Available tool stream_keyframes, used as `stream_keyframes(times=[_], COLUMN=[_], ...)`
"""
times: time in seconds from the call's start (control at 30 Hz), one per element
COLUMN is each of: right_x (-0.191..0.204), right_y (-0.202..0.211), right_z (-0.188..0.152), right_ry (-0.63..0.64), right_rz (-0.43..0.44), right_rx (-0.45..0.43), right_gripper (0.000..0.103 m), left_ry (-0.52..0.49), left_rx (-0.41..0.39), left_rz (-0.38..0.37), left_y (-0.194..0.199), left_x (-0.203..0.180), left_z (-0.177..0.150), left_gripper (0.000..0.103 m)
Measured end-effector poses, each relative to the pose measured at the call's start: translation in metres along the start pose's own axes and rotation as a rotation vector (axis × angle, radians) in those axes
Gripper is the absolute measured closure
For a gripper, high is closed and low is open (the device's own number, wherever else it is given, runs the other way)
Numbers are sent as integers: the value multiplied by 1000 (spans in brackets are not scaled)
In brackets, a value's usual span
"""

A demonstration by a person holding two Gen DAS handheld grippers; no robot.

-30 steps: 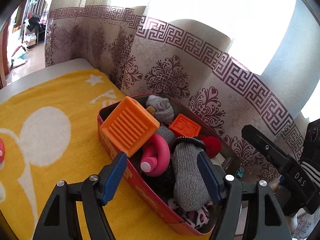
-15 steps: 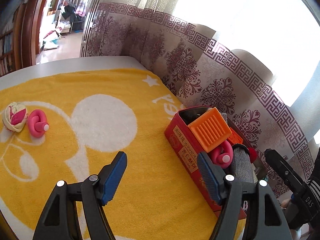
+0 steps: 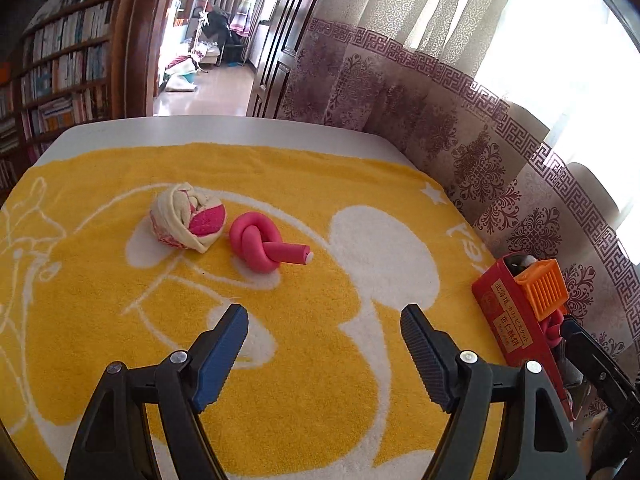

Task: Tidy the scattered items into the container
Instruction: 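Move both grippers back to the last items on the blanket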

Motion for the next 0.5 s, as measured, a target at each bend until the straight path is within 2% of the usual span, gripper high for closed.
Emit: stream_keyframes(times=[0.13, 0.27, 0.4, 0.5], right_x=[14, 29, 38, 39], right_y=[-17, -32, -47, -58], right_z=[-1, -3, -7, -12], right_ry=[1, 14, 31, 27], right_rz=[27, 47, 42, 44], right_rx=[26, 51, 76, 92], right_gripper=[28, 28, 28, 28], left_ry=[32, 90, 141, 134], left_rx=[-16, -11, 12, 27], left_rz=[95, 154, 176, 182], left_y=[6, -2, -16, -29], left_x=[42, 77, 98, 98], left_z=[7, 14, 22, 30], left_gripper=[23, 23, 23, 23])
Point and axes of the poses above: each gripper's, at about its wrist camera, not at the fingertips, and y roughly against the way its jaws point, x to its left, z to its top, the point moved 3 cm from there along -y, roughly the way its jaws point
